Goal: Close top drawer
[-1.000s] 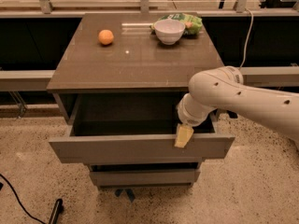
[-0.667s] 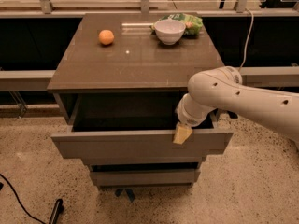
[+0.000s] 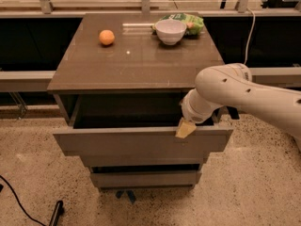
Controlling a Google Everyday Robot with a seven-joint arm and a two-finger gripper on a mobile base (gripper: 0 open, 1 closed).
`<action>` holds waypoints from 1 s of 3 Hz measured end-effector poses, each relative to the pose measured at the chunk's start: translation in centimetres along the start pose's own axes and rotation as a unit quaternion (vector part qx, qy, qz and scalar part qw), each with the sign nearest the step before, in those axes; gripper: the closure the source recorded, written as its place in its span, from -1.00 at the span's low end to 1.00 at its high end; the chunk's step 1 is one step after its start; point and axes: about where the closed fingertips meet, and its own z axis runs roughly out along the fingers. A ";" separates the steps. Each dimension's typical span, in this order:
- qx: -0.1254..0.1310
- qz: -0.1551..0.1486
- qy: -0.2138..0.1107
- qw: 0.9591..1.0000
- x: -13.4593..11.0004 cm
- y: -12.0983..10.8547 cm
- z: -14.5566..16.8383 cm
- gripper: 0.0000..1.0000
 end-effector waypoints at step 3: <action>-0.005 -0.010 -0.065 0.998 -0.6 5.9 -8.2 -0.13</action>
Offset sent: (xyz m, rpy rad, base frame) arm -0.0693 -0.0118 0.0655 0.1307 -0.0464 0.0423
